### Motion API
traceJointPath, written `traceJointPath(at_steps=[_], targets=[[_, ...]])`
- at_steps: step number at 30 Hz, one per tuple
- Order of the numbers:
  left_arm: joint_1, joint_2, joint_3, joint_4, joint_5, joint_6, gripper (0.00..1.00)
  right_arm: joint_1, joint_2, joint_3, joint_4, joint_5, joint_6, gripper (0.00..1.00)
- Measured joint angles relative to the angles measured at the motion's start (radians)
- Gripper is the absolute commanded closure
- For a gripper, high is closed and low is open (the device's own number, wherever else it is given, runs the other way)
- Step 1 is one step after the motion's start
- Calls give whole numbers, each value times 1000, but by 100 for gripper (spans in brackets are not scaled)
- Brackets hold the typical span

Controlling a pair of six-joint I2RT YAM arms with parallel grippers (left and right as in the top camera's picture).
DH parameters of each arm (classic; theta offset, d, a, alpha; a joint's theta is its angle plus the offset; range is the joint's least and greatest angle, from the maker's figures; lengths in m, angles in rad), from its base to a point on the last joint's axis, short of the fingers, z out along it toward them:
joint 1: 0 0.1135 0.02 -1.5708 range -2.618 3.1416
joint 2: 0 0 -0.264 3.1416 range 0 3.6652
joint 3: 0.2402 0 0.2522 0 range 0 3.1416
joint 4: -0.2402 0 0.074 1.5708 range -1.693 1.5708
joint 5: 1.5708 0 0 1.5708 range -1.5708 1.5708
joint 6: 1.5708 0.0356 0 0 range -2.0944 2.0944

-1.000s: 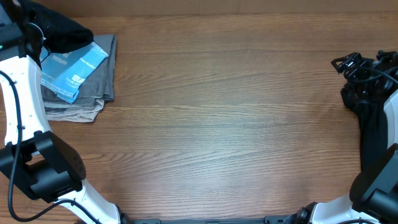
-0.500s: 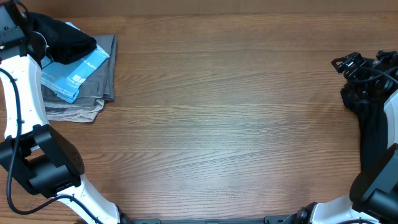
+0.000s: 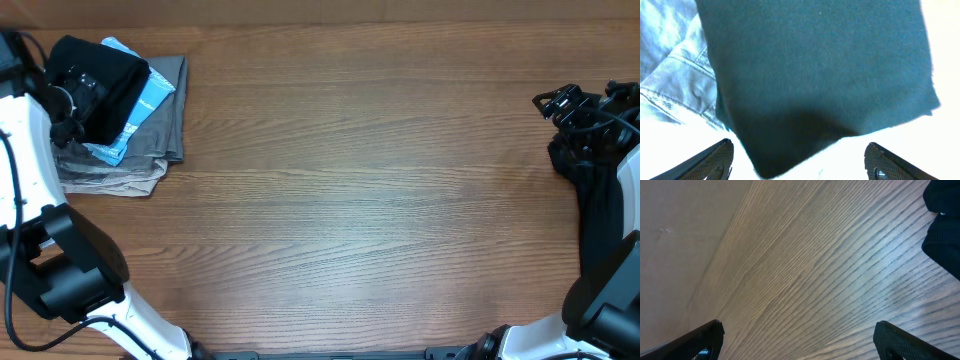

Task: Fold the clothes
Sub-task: 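Lower the black bundle onto the stack and release with the left gripper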

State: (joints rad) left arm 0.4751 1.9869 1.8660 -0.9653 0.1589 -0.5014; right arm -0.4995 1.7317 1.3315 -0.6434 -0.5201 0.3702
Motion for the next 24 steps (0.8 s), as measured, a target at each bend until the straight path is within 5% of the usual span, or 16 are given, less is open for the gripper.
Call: traceJointPath(at_steps=[3,4,5,6,12,24], targets=[[10,-51,-1,-8,29,1,17,0,0,0,0,0,0,0],[11,-77,-1,-8,36,3,28,0,0,0,0,0,0,0],[12,-108,-1,-8,40,8,80,0,0,0,0,0,0,0],[12,-163,0,-6,48,16,96,0,0,0,0,0,0,0],[11,-231,7,28,64,95,96,0,0,0,0,0,0,0],[12,18,6,3,97,190,96,0,0,0,0,0,0,0]])
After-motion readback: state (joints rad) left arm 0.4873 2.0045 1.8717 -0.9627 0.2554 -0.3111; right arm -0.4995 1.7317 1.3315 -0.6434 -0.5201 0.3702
